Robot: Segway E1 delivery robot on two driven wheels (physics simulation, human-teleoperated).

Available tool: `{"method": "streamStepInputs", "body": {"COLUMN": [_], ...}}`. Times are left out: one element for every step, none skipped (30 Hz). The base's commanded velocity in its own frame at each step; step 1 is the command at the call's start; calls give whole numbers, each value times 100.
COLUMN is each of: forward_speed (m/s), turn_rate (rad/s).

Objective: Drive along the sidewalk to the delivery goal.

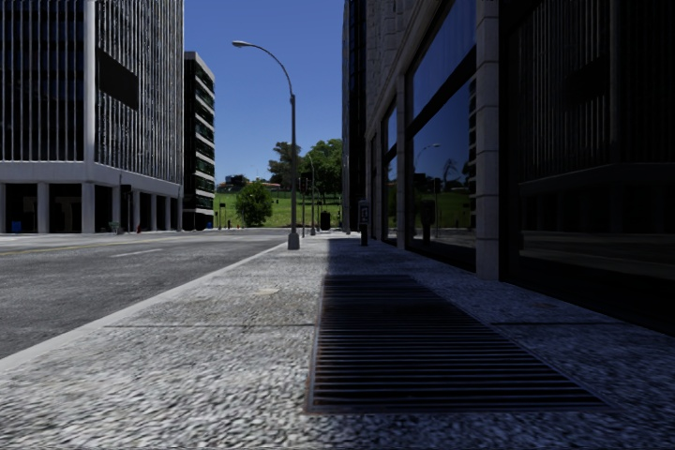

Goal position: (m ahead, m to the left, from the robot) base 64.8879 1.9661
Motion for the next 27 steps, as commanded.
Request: {"method": "streamStepInputs", "body": {"forward_speed": [200, 200, 200, 200, 200, 200, 200, 200, 200, 200, 200, 200, 200, 200, 200, 200, 200, 200, 200, 200, 200, 200, 200, 200, 200, 200, 200], "turn_rate": [5, 5, 0, 0, 0, 0, 0, 0, 0, 0, 0, 0, 0, 0, 0, 0, 0, 0, 0, 4, 16, 19, 19, 19, 5, 0, 0]}}
